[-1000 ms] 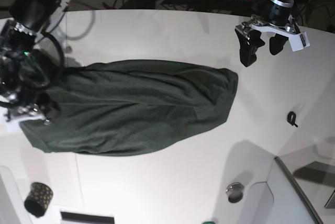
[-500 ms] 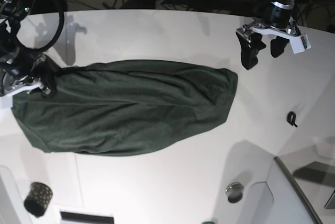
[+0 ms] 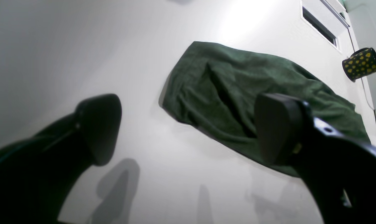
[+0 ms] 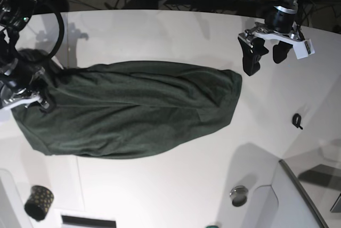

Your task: Layout the t-shirt on the table in an organized manner, then fold the t-shirt properly

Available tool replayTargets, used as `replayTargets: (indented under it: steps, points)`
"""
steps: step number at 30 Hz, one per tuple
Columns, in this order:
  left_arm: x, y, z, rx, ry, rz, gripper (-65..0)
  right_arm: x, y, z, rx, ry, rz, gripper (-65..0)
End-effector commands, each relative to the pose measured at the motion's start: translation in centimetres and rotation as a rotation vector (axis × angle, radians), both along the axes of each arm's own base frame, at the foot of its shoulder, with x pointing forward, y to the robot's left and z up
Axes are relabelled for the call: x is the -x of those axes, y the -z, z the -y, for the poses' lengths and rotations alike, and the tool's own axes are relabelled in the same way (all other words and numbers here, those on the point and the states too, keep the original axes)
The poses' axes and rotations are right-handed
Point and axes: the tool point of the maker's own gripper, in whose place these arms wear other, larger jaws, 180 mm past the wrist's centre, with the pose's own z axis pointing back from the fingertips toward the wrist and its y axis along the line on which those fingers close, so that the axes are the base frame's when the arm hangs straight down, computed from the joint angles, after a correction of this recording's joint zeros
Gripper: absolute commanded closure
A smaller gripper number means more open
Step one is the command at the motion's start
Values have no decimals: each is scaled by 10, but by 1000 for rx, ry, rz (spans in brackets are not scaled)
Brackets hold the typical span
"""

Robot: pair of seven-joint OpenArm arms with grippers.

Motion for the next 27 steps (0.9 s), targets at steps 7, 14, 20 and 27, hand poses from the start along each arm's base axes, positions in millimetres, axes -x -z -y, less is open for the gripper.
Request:
replayTargets:
  steps: [7, 14, 20, 27]
  points:
    - [-3, -7, 3, 4, 9, 30, -650, -7, -12, 2, 3, 1, 49, -2]
    - [-1, -2, 19, 25, 46, 18, -650, -6, -11, 4, 8, 4, 45, -2]
    - [-2, -4, 16, 19, 38, 23, -650, -6, -11, 2, 7, 0, 44, -2]
    - [-5, -9, -1, -12, 8, 39, -650, -3, -10, 8, 24, 5, 36, -2]
